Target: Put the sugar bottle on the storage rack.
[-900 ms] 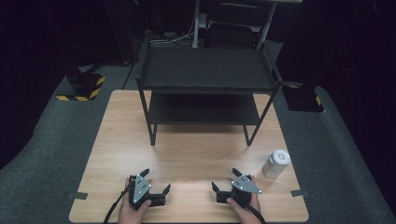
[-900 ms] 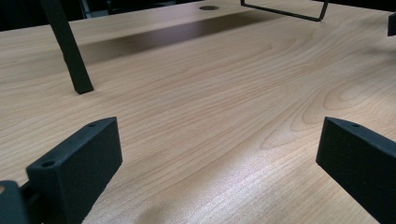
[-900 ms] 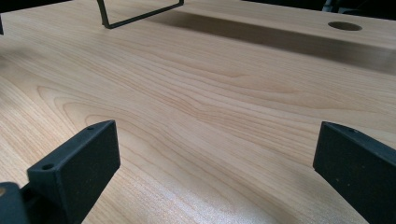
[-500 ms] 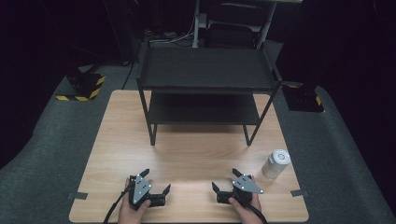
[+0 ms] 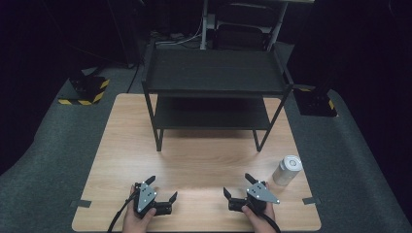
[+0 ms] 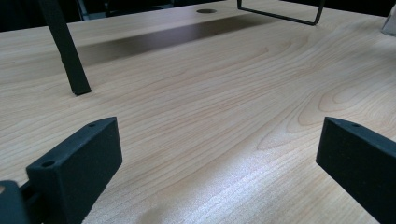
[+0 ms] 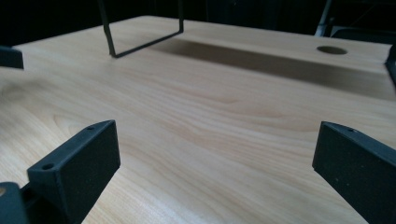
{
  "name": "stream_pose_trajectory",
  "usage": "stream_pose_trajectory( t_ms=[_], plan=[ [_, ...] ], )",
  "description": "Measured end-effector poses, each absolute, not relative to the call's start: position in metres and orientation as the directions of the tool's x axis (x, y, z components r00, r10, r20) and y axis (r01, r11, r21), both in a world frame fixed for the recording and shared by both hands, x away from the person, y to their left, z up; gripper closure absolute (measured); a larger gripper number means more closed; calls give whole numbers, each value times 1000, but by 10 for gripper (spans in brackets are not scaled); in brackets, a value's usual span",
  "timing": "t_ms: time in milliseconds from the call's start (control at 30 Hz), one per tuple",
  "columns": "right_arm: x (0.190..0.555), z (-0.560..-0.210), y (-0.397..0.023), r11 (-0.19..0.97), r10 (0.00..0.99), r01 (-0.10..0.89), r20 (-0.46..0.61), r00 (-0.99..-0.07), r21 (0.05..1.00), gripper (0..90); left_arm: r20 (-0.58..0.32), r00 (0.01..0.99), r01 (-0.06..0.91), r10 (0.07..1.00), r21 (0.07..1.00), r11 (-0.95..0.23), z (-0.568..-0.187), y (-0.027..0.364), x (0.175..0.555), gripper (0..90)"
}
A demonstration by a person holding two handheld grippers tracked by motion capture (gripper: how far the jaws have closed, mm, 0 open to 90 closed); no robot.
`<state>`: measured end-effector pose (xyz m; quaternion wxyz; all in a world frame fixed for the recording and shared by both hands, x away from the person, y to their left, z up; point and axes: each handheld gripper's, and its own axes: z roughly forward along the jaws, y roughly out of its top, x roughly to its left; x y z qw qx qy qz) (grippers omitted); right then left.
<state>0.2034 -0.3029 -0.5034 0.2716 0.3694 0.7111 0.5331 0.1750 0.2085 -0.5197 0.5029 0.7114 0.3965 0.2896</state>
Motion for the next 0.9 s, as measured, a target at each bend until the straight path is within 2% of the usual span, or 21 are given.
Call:
stream_pose_trajectory(
  t_ms=[533, 900],
  plan=[
    [181, -493, -327, 86, 855, 153, 5, -518, 984, 6, 21, 522, 268, 853, 945, -187, -520, 209, 174, 4],
    [169, -492, -350, 52, 894, 152, 22, -448, 987, 5, 30, 526, 275, 850, 940, -203, -517, 207, 176, 5]
  ],
)
